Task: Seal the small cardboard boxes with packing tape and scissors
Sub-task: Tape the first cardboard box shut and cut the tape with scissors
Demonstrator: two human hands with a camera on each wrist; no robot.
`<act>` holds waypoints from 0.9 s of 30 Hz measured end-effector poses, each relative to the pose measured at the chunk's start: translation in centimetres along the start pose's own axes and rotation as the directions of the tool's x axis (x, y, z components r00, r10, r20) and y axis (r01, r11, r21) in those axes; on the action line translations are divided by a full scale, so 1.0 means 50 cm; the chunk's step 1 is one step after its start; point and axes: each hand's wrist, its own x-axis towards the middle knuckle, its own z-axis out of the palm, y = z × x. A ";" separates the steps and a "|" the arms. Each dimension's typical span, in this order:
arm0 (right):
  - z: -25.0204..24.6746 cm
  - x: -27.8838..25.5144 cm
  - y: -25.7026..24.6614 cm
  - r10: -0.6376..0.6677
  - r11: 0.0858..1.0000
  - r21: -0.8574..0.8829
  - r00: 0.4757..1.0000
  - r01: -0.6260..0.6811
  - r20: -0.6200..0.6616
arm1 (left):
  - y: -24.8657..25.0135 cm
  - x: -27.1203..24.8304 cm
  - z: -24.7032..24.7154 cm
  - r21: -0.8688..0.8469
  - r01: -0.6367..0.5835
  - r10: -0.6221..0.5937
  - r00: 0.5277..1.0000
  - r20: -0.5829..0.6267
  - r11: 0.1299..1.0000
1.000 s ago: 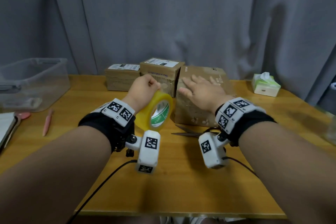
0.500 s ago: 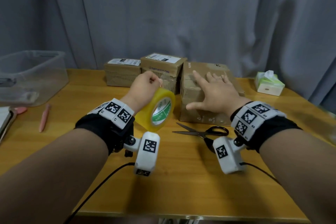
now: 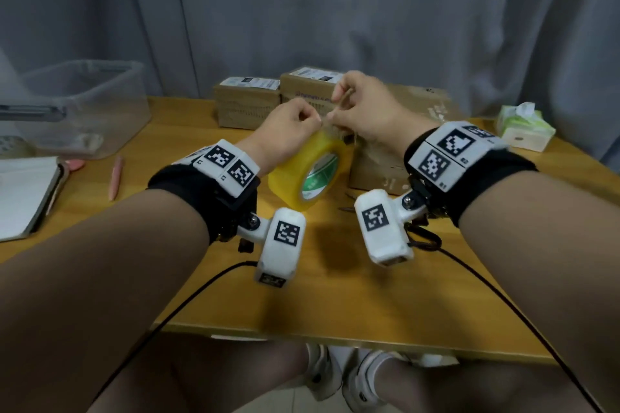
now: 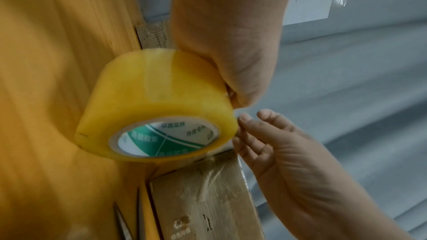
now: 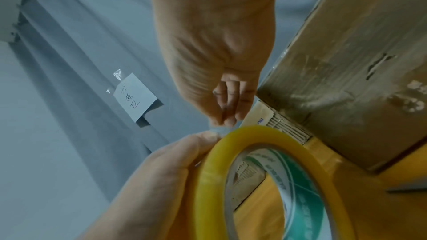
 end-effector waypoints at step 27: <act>-0.018 -0.030 -0.016 0.121 0.982 0.153 0.989 -0.108 -0.082 | 0.011 -0.044 -0.002 -0.127 0.022 -0.013 0.997 0.071 0.992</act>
